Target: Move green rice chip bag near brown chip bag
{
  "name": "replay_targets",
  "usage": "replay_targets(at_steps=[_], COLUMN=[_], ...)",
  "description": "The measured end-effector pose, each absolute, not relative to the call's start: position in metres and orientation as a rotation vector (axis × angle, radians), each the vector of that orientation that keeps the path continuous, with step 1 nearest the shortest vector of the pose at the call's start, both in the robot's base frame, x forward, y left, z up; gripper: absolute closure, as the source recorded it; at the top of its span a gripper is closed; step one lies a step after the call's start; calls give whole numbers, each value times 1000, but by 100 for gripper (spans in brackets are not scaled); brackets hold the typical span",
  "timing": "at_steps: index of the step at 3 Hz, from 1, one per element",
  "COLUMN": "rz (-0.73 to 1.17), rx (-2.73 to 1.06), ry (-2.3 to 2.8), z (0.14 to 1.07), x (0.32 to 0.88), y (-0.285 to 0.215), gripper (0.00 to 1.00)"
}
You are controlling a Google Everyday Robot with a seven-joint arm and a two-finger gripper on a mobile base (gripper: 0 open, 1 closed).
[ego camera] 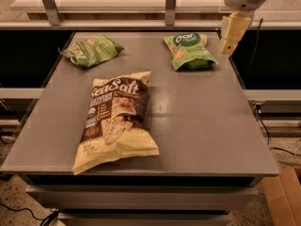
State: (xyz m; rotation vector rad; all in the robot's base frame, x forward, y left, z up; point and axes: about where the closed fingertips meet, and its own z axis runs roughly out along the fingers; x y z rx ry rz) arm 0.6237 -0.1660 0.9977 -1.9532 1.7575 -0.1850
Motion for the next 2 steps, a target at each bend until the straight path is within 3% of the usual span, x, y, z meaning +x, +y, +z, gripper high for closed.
replay_targets(at_steps=[2], rz=[-250], rx=[-2030], ry=[1651], z=[972], x=[684], y=[-149], gripper=[0])
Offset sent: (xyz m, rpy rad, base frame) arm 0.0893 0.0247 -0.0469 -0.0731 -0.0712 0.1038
